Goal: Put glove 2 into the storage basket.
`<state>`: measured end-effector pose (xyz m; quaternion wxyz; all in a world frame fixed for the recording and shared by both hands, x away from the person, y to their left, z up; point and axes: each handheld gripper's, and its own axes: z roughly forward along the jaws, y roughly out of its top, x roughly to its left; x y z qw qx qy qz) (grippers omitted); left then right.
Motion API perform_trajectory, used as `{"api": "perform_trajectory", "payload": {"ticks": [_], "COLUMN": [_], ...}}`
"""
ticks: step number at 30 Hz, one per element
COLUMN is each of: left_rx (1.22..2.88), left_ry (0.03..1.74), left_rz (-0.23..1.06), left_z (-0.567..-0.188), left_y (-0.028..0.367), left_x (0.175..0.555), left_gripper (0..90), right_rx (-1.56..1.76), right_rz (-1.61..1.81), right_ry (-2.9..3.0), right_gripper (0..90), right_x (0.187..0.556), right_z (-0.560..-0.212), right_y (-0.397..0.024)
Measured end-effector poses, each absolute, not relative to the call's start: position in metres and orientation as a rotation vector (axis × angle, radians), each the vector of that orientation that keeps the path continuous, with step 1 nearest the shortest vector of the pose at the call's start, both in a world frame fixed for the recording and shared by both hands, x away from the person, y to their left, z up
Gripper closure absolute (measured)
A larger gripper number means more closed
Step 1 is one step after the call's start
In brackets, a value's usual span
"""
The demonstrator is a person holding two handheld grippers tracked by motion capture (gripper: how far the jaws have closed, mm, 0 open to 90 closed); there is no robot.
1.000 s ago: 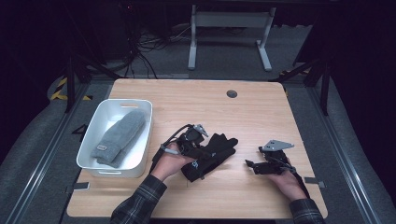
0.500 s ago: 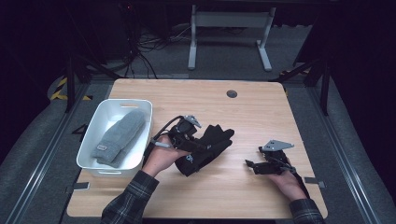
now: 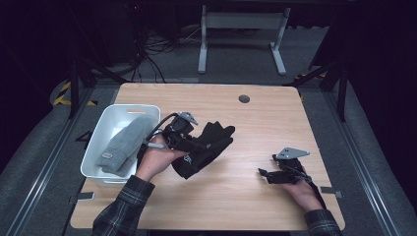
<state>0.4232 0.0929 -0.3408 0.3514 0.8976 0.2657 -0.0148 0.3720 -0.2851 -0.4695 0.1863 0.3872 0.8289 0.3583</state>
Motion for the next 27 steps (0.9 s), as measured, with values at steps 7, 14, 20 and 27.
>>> {"api": "perform_trajectory", "payload": {"ticks": [7,14,20,27], "left_rx": [2.314,2.305,2.279,2.233], "left_ry": [0.726,0.773,0.832,0.918], "left_rz": [-0.004,0.034,0.063,0.097], "left_z": [-0.330,-0.320,-0.315,-0.310], "left_y": [0.113,0.133,0.157,0.192], "left_x": [0.426,0.428,0.432,0.436], "left_gripper": [71.7,71.7,71.7,71.7], "right_rx": [1.091,1.091,1.091,1.092], "right_rz": [1.009,1.009,1.009,1.010], "right_ry": [2.334,2.334,2.334,2.334], "right_gripper": [19.0,19.0,18.9,18.9], "right_x": [0.372,0.372,0.372,0.372], "right_z": [-0.470,-0.470,-0.470,-0.470], "right_y": [-0.285,-0.285,-0.285,-0.285]}}
